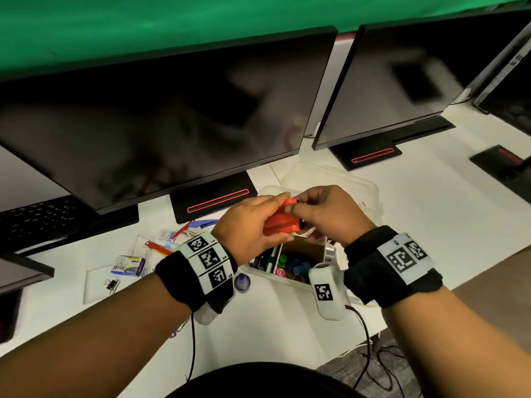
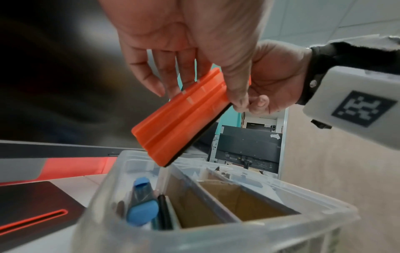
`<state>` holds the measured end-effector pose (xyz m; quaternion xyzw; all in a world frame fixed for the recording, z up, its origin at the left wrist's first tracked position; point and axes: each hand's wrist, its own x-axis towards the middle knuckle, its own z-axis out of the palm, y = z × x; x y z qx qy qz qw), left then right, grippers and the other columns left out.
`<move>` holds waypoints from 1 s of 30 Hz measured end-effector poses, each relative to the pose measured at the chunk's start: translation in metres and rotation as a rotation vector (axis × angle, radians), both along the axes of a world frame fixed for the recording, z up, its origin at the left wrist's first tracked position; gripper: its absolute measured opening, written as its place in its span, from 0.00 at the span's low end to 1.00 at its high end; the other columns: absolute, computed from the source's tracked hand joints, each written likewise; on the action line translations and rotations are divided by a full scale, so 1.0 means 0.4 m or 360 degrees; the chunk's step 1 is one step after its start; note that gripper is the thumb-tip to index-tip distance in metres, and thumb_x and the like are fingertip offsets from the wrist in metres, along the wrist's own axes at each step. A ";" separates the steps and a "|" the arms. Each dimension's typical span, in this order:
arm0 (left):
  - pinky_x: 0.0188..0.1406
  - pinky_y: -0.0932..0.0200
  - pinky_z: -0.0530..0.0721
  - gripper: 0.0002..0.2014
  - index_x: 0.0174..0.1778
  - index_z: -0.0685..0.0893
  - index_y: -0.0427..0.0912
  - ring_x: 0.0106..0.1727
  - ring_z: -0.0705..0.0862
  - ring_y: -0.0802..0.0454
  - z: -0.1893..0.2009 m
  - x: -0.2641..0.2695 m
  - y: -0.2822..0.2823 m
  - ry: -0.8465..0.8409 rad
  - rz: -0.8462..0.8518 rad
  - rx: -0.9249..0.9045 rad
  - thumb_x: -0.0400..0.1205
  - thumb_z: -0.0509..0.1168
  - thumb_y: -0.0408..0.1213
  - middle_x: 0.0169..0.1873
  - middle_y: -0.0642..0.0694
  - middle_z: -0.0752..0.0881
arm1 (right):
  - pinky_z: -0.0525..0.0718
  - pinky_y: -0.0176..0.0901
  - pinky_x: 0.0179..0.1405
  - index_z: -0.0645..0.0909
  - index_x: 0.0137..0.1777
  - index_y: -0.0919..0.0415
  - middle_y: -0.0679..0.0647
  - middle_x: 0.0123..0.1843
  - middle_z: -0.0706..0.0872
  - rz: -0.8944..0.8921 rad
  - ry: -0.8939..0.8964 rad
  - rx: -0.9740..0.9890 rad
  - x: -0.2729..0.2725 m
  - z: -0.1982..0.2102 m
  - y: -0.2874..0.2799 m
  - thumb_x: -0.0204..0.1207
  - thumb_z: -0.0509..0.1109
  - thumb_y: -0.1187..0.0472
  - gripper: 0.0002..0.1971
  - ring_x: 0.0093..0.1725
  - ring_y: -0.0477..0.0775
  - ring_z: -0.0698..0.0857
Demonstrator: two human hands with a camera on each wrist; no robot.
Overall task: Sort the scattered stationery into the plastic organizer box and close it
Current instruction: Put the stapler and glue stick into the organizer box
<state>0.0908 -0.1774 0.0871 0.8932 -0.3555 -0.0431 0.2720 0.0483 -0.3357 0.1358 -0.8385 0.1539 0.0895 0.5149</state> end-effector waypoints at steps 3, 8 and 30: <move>0.73 0.58 0.68 0.38 0.79 0.63 0.52 0.73 0.73 0.51 0.013 -0.015 -0.017 0.0089 0.0010 0.0024 0.73 0.70 0.54 0.72 0.50 0.76 | 0.88 0.49 0.35 0.86 0.44 0.62 0.55 0.30 0.86 0.0023 -0.0089 -0.0399 -0.007 0.009 -0.006 0.70 0.72 0.61 0.06 0.28 0.53 0.84; 0.78 0.56 0.61 0.38 0.79 0.59 0.54 0.79 0.62 0.52 -0.011 -0.007 0.008 0.0134 0.0015 0.0207 0.75 0.69 0.53 0.79 0.52 0.65 | 0.87 0.47 0.37 0.86 0.44 0.66 0.59 0.30 0.86 -0.0025 0.0011 -0.0891 -0.021 0.066 -0.112 0.70 0.70 0.59 0.09 0.29 0.58 0.84; 0.74 0.56 0.68 0.27 0.77 0.64 0.56 0.79 0.66 0.52 -0.153 0.000 0.097 0.0596 0.0166 0.0360 0.81 0.62 0.49 0.82 0.54 0.57 | 0.80 0.45 0.61 0.79 0.66 0.68 0.63 0.60 0.85 0.0138 0.1020 -0.1558 0.098 -0.150 -0.222 0.71 0.76 0.61 0.23 0.61 0.61 0.84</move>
